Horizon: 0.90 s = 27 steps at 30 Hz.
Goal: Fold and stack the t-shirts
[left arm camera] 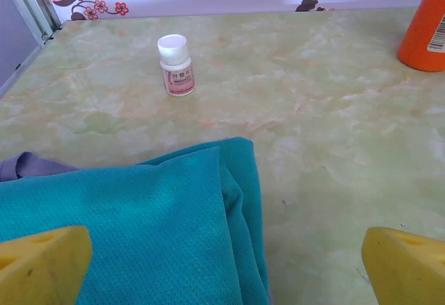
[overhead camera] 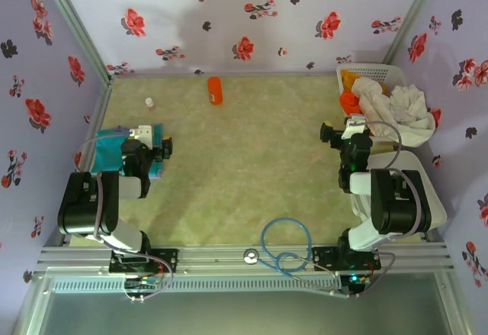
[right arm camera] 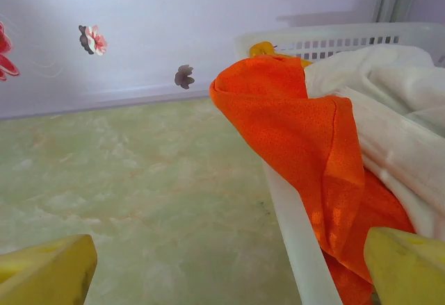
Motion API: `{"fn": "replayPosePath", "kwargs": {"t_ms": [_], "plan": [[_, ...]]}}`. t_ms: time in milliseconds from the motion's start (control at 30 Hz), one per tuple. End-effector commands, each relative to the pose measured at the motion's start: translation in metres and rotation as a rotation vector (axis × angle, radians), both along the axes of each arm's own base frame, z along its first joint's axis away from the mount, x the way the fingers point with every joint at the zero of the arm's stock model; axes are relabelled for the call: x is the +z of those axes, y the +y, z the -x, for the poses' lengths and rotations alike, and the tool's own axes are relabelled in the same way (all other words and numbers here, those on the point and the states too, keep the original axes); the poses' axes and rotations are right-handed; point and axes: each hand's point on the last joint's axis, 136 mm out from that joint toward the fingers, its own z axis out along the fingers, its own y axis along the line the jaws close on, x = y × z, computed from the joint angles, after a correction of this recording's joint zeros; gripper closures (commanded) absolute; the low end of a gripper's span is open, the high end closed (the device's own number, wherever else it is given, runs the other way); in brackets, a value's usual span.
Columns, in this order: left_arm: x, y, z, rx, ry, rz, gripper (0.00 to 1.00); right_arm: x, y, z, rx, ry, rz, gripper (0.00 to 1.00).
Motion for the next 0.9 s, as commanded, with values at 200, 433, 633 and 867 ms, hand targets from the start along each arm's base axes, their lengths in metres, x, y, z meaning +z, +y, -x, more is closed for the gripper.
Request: {"fn": "replayPosePath", "kwargs": {"t_ms": [200, 433, 633, 867], "plan": [[0.002, 0.024, -0.002, 0.129, -0.003, -0.008, 0.00, -0.049, -0.002, 0.013, -0.030, 0.178, -0.059, 0.01], [0.003, 0.024, -0.002, 0.130, -0.003, -0.010, 0.00, -0.049, -0.006, 0.013, -0.055, 0.176, -0.061, 0.01], [0.002, 0.024, -0.002, 0.130, -0.002, -0.010, 0.00, -0.049, -0.006, 0.013, -0.057, 0.177, -0.062, 0.01], [0.002, 0.023, -0.002, 0.123, -0.001, -0.012, 0.00, -0.049, -0.006, 0.014, -0.056, 0.177, -0.060, 0.01]]}}
